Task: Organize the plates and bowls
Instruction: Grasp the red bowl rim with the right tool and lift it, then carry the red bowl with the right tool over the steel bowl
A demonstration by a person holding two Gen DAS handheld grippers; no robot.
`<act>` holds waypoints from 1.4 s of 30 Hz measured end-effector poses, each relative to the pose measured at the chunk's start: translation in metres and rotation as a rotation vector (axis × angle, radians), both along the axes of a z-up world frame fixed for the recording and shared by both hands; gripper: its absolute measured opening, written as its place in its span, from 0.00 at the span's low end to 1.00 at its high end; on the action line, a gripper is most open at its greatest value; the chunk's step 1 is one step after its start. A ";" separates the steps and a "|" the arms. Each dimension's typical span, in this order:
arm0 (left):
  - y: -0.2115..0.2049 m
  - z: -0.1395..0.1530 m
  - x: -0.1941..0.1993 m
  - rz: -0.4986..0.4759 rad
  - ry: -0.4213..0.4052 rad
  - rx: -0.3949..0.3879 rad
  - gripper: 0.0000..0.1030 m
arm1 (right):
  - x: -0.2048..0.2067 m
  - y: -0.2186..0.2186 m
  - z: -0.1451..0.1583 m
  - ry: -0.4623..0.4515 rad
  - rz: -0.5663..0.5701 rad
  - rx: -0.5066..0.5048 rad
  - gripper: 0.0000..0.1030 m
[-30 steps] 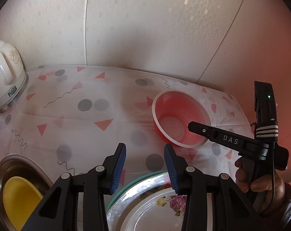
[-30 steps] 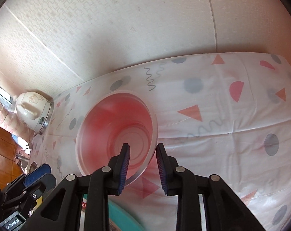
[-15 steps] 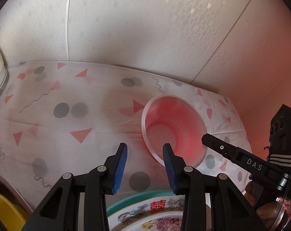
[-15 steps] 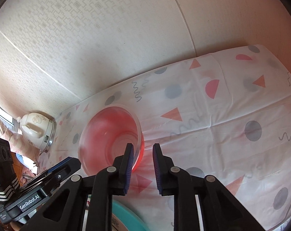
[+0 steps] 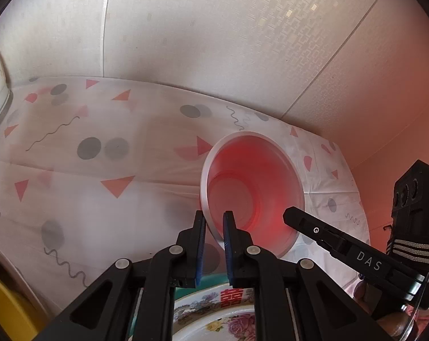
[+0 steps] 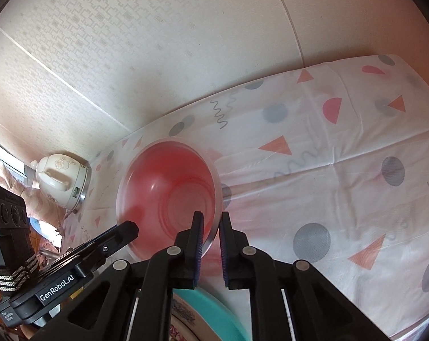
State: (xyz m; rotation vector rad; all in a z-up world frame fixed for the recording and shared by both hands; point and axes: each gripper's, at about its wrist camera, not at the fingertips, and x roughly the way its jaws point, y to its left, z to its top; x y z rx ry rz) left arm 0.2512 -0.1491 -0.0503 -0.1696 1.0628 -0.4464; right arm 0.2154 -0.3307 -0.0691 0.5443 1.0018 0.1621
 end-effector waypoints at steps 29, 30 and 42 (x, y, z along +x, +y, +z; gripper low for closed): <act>0.077 0.043 -0.068 0.129 -0.168 0.025 0.12 | -0.025 0.077 0.028 -0.063 0.117 0.005 0.13; 0.079 0.044 -0.070 0.132 -0.169 0.023 0.12 | -0.026 0.079 0.029 -0.063 0.122 0.005 0.13; 0.108 0.054 -0.101 0.161 -0.208 0.012 0.12 | -0.045 0.106 0.040 -0.089 0.165 -0.012 0.13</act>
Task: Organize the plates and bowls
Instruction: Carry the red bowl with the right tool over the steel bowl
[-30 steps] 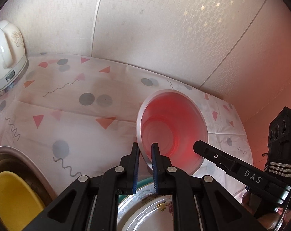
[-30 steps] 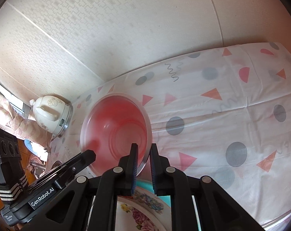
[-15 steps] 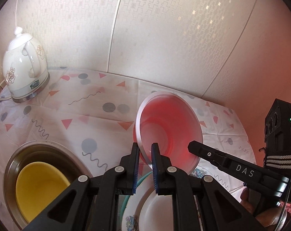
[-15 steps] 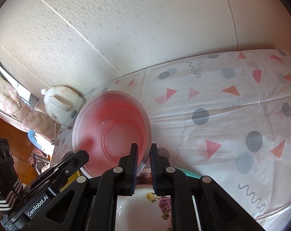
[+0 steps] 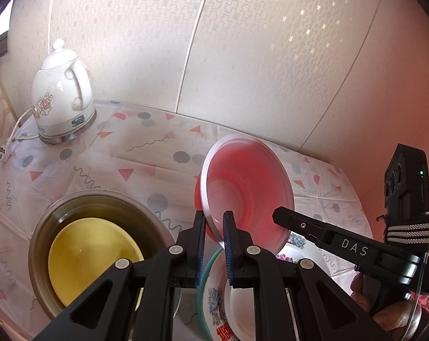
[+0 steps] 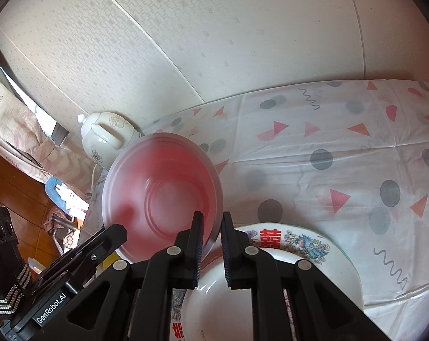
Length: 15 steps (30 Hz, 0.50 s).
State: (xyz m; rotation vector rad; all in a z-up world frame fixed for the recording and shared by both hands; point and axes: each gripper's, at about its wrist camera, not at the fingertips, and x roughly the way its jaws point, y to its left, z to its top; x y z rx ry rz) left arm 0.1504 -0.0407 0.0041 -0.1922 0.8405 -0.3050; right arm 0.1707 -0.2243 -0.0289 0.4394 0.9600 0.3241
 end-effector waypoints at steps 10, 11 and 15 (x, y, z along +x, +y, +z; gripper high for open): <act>0.017 0.003 -0.017 0.015 -0.011 -0.019 0.12 | -0.014 0.015 0.003 0.003 0.020 0.000 0.13; 0.018 0.004 -0.019 0.015 -0.014 -0.018 0.12 | -0.015 0.016 0.003 0.002 0.023 0.000 0.13; 0.024 0.006 -0.025 0.022 -0.018 -0.023 0.12 | -0.019 0.022 0.005 -0.003 0.032 0.003 0.13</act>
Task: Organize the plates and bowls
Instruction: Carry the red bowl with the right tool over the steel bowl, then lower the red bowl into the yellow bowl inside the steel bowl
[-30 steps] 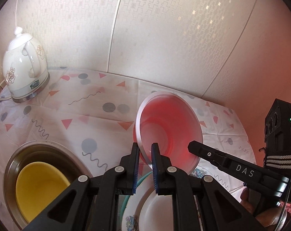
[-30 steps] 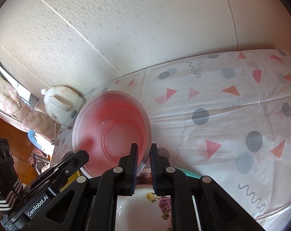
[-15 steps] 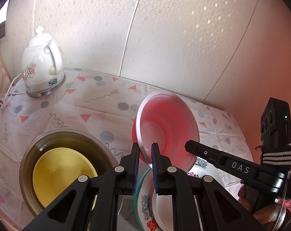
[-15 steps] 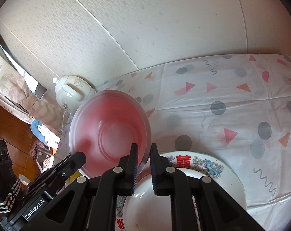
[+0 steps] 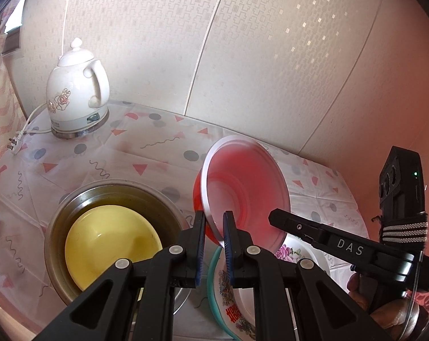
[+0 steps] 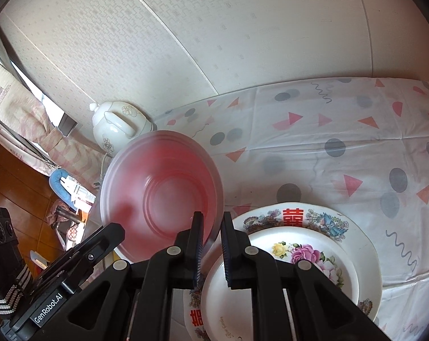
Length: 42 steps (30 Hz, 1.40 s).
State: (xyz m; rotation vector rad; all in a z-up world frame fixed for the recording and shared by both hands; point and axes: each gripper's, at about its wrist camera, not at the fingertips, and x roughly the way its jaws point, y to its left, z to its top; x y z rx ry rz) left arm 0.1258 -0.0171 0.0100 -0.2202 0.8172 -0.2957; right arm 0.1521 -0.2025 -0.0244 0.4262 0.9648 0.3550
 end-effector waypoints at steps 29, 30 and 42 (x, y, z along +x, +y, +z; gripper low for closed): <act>0.105 0.003 -0.044 0.169 0.010 -0.089 0.12 | -0.003 0.097 0.014 -0.027 0.237 0.017 0.13; 0.109 0.004 -0.045 0.179 0.009 -0.093 0.12 | -0.003 0.102 0.014 -0.028 0.249 0.018 0.13; 0.128 -0.020 -0.057 0.231 0.076 -0.115 0.12 | -0.011 0.126 -0.010 0.038 0.307 -0.002 0.13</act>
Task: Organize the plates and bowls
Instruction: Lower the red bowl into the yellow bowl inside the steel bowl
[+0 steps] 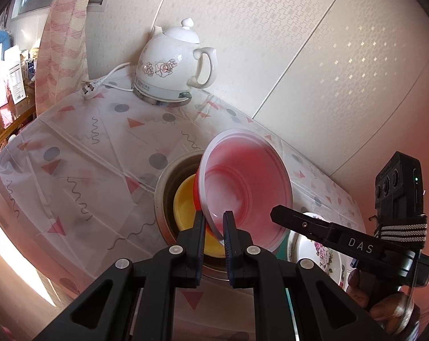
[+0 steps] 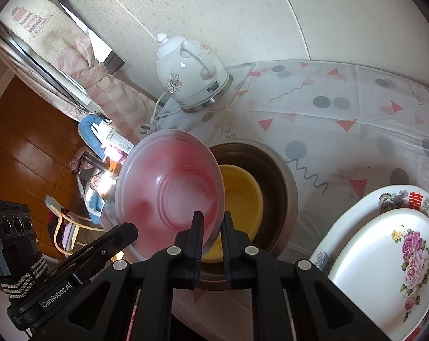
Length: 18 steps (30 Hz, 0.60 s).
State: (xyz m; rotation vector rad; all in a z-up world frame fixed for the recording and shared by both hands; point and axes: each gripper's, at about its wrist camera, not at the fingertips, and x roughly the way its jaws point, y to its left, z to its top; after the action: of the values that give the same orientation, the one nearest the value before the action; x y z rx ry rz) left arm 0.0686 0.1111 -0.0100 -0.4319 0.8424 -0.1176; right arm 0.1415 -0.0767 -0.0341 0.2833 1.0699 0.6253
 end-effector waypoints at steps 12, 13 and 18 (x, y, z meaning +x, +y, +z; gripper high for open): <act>-0.002 -0.024 0.011 0.003 0.074 0.025 0.12 | 0.002 0.005 -0.014 0.026 0.009 -0.052 0.14; -0.002 -0.025 0.012 0.005 0.081 0.021 0.12 | 0.002 0.005 -0.015 0.027 0.009 -0.055 0.14; -0.003 -0.027 0.016 -0.002 0.092 0.031 0.12 | 0.001 0.007 -0.017 0.026 0.009 -0.074 0.21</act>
State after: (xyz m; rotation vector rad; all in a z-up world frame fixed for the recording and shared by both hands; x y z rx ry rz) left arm 0.0846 0.1079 -0.0372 -0.4100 0.9343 -0.0868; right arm 0.1428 -0.0698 -0.0507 0.2232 1.1173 0.5897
